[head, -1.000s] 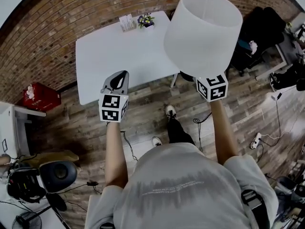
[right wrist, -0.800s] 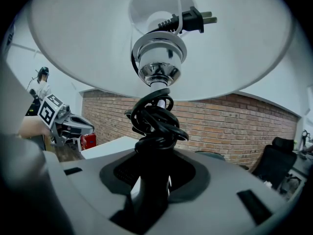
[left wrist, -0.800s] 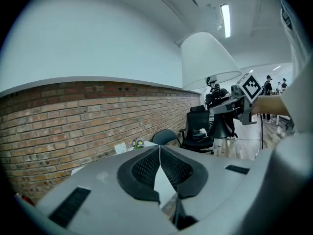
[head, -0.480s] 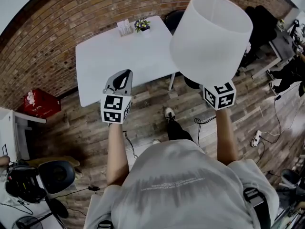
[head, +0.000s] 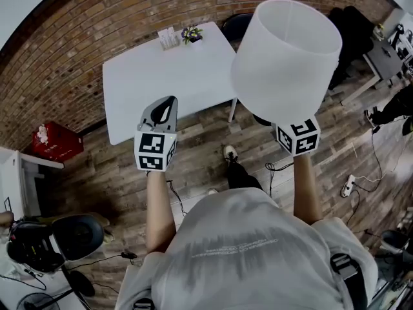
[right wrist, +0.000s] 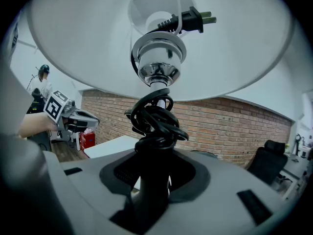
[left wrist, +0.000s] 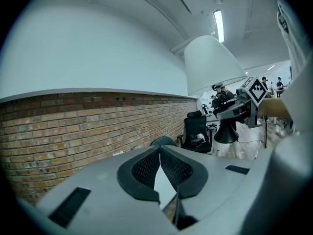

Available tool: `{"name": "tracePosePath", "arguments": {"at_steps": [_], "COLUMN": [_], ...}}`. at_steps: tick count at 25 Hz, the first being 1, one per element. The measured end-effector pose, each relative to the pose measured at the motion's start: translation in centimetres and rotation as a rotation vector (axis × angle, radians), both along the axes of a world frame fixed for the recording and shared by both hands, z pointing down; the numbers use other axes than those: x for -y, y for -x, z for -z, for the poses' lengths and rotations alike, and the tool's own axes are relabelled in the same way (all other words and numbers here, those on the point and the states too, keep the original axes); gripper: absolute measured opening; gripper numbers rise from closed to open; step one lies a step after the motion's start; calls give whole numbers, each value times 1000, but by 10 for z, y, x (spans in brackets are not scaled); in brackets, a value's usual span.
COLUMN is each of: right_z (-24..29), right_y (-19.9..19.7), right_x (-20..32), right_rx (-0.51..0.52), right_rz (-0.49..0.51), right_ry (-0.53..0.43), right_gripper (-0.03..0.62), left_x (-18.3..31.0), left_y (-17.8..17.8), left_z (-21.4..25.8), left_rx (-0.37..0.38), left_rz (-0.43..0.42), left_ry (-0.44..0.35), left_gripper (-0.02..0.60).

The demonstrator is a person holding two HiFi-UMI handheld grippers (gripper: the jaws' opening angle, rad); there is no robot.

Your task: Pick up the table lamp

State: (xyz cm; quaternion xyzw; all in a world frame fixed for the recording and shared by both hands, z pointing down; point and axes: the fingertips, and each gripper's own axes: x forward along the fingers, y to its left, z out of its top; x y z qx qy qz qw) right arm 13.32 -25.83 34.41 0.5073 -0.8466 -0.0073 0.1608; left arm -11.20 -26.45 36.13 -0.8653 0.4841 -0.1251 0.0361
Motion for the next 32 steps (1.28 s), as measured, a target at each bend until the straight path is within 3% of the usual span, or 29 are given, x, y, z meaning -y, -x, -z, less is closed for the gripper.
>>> {"name": "tracePosePath", "arguments": {"at_steps": [11,32], "right_z": [-8,-24], "right_y": [-3,-1], "right_x": [1,6], "right_rx": [-24,43], "right_rz": [-8,-28], "right_ry": [0,-16], "right_gripper": [145,145], "left_x": [0,1], "left_y": [-1,0], "left_z": [-5,-35], "left_rx": [0,-12], "left_rz": [9,5], "left_ry": [21,80], "left_gripper": [15,15]}}
